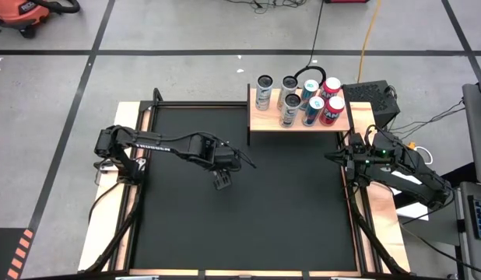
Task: Place canned beverage on shelf
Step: Put the white blue soda can on the shelf aligned with the white blue soda can
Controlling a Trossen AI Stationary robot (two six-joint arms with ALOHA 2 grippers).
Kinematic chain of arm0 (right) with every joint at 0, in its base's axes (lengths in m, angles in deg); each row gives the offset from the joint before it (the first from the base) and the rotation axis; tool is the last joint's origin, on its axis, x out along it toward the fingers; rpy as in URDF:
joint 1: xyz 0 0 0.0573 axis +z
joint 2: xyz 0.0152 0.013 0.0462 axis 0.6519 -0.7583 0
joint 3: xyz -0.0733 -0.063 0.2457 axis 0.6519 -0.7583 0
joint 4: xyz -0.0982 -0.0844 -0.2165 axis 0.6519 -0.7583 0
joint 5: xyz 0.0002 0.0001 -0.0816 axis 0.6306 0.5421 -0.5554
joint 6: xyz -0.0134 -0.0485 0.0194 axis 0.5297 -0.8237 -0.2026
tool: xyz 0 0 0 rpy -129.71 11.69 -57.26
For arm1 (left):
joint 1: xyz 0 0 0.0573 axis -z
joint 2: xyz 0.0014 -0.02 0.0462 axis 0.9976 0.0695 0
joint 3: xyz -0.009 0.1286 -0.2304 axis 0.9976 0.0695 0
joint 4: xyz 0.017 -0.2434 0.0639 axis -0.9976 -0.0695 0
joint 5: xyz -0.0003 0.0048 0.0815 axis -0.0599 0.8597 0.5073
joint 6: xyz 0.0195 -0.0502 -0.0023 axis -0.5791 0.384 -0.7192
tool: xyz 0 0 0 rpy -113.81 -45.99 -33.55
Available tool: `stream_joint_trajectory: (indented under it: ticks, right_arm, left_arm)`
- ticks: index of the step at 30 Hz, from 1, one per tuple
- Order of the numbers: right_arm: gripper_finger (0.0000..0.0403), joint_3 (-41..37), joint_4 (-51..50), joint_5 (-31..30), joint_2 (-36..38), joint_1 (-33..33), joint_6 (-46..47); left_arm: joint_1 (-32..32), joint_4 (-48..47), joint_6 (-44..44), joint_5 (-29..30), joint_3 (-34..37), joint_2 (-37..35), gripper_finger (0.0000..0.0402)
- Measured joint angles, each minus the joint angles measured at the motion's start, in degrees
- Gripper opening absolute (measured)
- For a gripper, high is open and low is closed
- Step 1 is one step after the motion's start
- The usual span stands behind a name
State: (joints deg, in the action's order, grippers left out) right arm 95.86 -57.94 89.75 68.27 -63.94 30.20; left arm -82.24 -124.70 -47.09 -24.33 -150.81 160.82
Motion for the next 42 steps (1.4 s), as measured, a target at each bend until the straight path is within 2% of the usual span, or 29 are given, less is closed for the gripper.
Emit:
stream_joint_trajectory:
  ticks: [5, 11, 16, 19, 29, 36, 42]
  right_arm:
    - [0.0000, 0.0, 0.0, 0.0, 0.0, 0.0, 0.0]
    - [0.0000, 0.0, 0.0, 0.0, 0.0, 0.0, -0.1]
    - [0.0000, 0.0, 0.0, 0.0, 0.0, 0.0, -0.2]
    - [0.0000, 0.0, 0.0, 0.0, 0.0, 0.0, -0.2]
    - [0.0000, 0.0, 0.0, 0.0, 0.0, 0.0, -0.2]
    - [0.0000, 0.0, -0.2, 0.1, 0.0, 0.0, -0.2]
    - [0.0000, 0.0, -0.2, 0.1, 0.0, 0.0, -0.2]
  left_arm:
    - [0.0, -0.3, 0.0, 0.2, -0.5, 0.1, 0.0296]
    - [0.0, -1.1, 0.0, 0.1, -4.5, 0.1, 0.0296]
    - [-0.1, -10.0, -0.1, 6.7, -6.9, 0.1, 0.0296]
    - [-0.8, -13.1, 0.0, 7.7, -6.9, 0.1, 0.0296]
    - [-4.9, -11.1, 0.0, -0.6, -6.9, 0.1, 0.0296]
    - [-5.2, -10.6, -0.1, -1.6, -6.9, 0.1, 0.0296]
    - [-5.2, -10.8, -1.9, -8.2, -6.9, 0.1, 0.0300]
